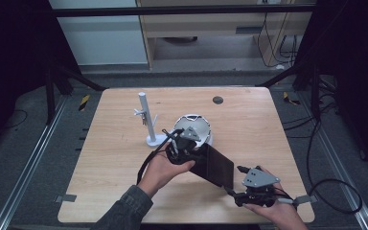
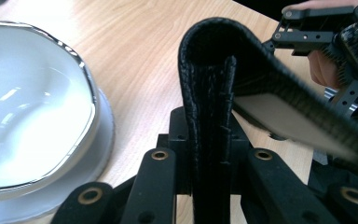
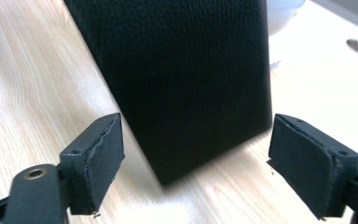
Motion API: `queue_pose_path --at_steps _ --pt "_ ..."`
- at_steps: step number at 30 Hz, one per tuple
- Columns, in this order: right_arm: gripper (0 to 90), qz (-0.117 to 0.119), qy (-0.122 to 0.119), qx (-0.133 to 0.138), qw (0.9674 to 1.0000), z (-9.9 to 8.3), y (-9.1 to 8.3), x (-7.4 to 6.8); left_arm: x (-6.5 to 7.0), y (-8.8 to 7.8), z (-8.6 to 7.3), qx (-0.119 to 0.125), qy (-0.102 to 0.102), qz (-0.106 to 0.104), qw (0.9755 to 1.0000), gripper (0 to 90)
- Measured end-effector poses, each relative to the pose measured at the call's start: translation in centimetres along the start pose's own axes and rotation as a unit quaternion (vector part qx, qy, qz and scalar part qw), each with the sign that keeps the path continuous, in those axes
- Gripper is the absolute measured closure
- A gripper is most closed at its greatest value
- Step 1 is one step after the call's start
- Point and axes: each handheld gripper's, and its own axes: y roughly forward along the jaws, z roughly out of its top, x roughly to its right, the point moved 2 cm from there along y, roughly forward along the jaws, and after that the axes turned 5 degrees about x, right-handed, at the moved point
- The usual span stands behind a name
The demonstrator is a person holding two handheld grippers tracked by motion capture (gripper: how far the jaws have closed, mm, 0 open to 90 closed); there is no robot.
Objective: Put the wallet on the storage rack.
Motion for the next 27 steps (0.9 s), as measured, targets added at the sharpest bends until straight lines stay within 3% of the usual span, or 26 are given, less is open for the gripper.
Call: queue_pose_path --at_steps 5,10,15,19,27 --pt "15.4 0.007 0.011 -0.014 0.9998 -0.7 0.1 0.3 -0.3 -1.0 0.5 -0.013 0.01 0.015 0.9998 79.4" --pt "14.4 -0.007 0.029 -0.033 0.999 -1.4 0.5 0.9 -0.6 -1.8 0.9 -0.013 0.013 0.024 0.9995 79.4" --pt "10.9 -0.025 0.061 -0.049 0.9966 -1.9 0.8 1.8 -0.2 -2.7 1.4 0.008 0.015 0.03 0.9994 79.5" --pt "8.1 -0.046 0.104 -0.07 0.9911 -2.7 1.1 2.8 -0.2 -3.3 2.1 0.011 0.017 0.037 0.9991 79.6" --pt "7.1 -0.068 0.135 -0.105 0.9829 -4.1 1.7 3.9 -0.6 -4.4 3.6 0.031 0.012 0.048 0.9983 79.5"
